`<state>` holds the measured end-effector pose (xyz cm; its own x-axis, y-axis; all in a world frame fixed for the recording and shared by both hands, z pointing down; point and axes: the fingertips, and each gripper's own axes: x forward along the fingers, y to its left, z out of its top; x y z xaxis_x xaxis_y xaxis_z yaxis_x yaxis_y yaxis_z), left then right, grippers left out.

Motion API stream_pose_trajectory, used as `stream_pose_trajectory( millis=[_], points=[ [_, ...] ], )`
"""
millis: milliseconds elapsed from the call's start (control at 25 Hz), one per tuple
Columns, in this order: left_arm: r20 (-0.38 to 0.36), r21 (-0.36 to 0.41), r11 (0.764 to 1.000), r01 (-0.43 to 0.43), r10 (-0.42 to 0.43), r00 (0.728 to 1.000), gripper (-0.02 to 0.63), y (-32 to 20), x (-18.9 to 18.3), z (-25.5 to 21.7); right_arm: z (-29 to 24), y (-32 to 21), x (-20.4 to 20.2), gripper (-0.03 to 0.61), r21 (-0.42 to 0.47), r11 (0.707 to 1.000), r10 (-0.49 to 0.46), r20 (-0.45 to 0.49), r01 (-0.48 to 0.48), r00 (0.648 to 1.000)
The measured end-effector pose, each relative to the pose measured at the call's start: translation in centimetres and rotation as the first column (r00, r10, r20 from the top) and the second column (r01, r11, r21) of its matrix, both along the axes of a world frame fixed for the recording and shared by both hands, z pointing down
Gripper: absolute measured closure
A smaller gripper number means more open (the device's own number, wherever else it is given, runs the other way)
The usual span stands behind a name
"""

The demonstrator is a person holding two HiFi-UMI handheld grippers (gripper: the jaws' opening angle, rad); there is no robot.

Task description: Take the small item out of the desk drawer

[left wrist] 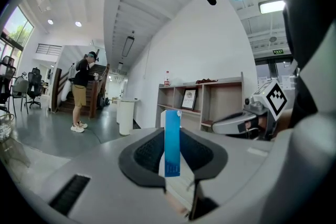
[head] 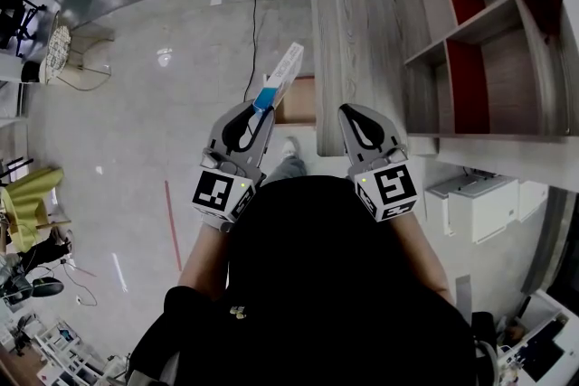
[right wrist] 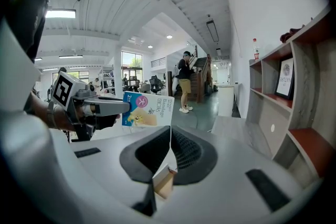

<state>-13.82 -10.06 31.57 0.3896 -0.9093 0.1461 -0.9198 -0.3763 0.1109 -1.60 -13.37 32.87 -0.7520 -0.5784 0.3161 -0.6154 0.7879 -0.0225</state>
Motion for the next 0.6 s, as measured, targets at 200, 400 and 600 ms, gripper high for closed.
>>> stream_pose_trajectory(
  millis=[200,400,600],
  points=[
    [-0.011,-0.006,1.0,0.0,0.0,1.0,0.518,-0.1,0.01,0.1,0.23,-0.04,0.26,0.578,-0.008,1.0,0.008,-0.003,-0.008,1.0],
    [-0.005,0.001,1.0,-0.002,0.002,1.0,0.518,-0.17,-0.11,-0.02,0.32,0.06,0.21,0.578,-0.011,1.0,0.009,-0.006,-0.009,1.0],
    [-0.019,-0.006,1.0,0.011,-0.012,1.0,0.518,-0.15,-0.11,-0.04,0.33,0.17,0.23,0.578,-0.014,1.0,0.011,-0.004,-0.011,1.0]
  ],
)
